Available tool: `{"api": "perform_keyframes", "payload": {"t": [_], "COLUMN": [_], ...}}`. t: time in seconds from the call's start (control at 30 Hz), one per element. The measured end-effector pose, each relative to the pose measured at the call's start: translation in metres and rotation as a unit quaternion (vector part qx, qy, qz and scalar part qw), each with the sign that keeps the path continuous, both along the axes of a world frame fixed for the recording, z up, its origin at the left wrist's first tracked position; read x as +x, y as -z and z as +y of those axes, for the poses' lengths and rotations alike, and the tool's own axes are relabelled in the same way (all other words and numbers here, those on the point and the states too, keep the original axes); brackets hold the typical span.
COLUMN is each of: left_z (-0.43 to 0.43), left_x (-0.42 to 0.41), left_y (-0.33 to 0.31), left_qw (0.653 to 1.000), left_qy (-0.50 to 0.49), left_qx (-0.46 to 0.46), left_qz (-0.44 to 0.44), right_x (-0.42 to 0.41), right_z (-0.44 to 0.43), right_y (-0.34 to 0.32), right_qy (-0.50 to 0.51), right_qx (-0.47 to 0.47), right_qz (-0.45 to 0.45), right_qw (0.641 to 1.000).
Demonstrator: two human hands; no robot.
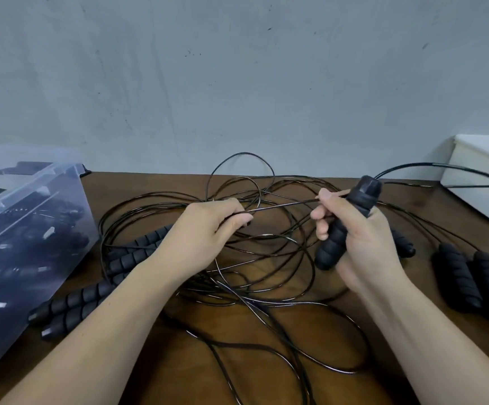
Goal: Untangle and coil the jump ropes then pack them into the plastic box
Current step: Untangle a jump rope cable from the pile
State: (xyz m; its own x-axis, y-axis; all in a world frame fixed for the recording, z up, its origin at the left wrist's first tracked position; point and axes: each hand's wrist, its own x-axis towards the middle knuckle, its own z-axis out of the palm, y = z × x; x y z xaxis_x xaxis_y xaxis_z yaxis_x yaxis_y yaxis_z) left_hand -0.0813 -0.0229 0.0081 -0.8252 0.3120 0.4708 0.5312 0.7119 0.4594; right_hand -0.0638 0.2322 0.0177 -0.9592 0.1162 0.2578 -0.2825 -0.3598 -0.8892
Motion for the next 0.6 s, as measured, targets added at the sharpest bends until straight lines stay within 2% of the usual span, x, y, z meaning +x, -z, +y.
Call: {"api": "perform_keyframes", "payload": {"t": [0.17, 0.3, 0.43, 0.5, 0.6], "left_z": [0.012, 0.028, 0.027, 0.024, 0.019], "left_x": [0.007, 0.014, 0.012, 0.010, 0.010], "left_y": [0.005, 0.012, 0.015, 0.014, 0.008], "left_qw": [0.999, 0.995, 0.995, 0.996, 0.998], "left_qy": [0.029, 0.066, 0.062, 0.054, 0.032], "left_qx": [-0.026, -0.053, -0.062, -0.057, -0.041], "left_qz": [0.011, 0.043, 0.047, 0.048, 0.046], "right_x": [0.003, 0.009, 0.008, 0.008, 0.006], "right_z": [-0.010, -0.021, -0.022, -0.020, -0.014], "right_y": [0.007, 0.019, 0.022, 0.020, 0.012], "right_qy": [-0.059, -0.082, -0.065, -0.066, -0.038], "right_qx": [0.015, 0.112, 0.159, 0.157, 0.104], "right_qz": [-0.022, -0.025, -0.034, -0.026, -0.023], "right_qw": [0.998, 0.990, 0.985, 0.985, 0.994]}}
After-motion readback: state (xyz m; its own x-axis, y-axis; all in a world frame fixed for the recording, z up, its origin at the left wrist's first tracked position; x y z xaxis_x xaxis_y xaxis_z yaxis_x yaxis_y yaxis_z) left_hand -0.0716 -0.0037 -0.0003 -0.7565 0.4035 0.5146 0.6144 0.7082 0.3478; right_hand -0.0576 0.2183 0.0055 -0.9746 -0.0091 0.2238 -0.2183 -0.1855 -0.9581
